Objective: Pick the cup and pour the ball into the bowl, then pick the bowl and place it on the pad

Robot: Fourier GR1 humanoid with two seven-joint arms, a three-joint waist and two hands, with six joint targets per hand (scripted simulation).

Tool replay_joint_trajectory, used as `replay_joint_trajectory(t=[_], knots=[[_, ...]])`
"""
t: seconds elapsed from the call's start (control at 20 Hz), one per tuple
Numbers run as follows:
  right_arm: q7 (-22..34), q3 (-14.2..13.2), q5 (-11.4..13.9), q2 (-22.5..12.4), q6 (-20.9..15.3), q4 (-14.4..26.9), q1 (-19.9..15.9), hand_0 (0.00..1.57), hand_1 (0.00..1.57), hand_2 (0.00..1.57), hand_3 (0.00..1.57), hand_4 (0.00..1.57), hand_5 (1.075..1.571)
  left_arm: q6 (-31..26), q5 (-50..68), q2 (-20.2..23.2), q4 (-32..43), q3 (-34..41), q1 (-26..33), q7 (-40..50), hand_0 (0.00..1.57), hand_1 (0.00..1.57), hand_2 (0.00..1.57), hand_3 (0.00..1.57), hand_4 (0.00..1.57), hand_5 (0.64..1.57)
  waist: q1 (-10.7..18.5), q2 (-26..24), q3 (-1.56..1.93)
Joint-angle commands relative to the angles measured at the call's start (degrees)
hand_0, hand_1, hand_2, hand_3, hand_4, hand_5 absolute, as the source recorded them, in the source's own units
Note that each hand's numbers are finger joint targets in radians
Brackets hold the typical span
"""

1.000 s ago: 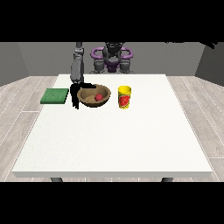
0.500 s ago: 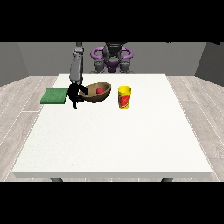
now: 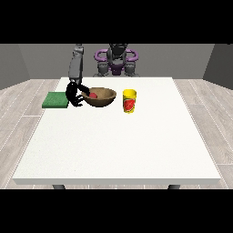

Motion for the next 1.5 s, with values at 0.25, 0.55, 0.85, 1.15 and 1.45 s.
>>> replay_joint_trajectory(t=[0.25,0.55,0.85,1.15,1.45], knots=[[13.7,2.0,1.4,-9.3,2.6,-1.3,-6.7,1.57,1.57,1.57,1.57,0.99,1.553,-2.6,-1.6,3.1,7.4,2.8,4.6,-6.8,0.00,0.00,0.00,0.00,0.71,1.567,-5.1,-1.3,0.44],[10.5,0.8,2.9,-16.9,6.2,1.5,-7.2,1.57,1.57,1.57,1.57,1.00,1.571,-5.5,1.7,6.8,8.5,4.7,2.9,-6.4,0.00,0.00,0.00,0.00,0.70,1.565,-4.4,3.2,0.48],[6.3,-2.2,-1.0,-19.7,13.9,2.4,-5.8,1.57,1.57,1.57,1.37,0.99,1.571,-2.5,-2.8,6.9,9.7,5.8,6.4,-13.9,0.00,0.00,0.00,0.00,0.70,1.557,-8.1,6.2,0.45],[-5.9,-7.1,-1.5,-25.0,17.6,11.9,-3.6,1.57,1.57,1.57,0.18,0.98,1.570,-0.5,0.2,6.4,0.0,6.0,6.9,-10.8,0.00,0.00,0.00,0.00,0.67,1.561,-5.8,11.9,0.67],[-9.1,-8.3,-1.2,-32.4,23.2,16.1,-4.3,1.57,1.57,1.57,0.00,0.99,1.571,1.9,3.1,7.5,-3.1,9.1,8.2,-8.9,0.00,0.00,0.00,0.00,0.70,1.560,-7.5,14.0,0.62]])
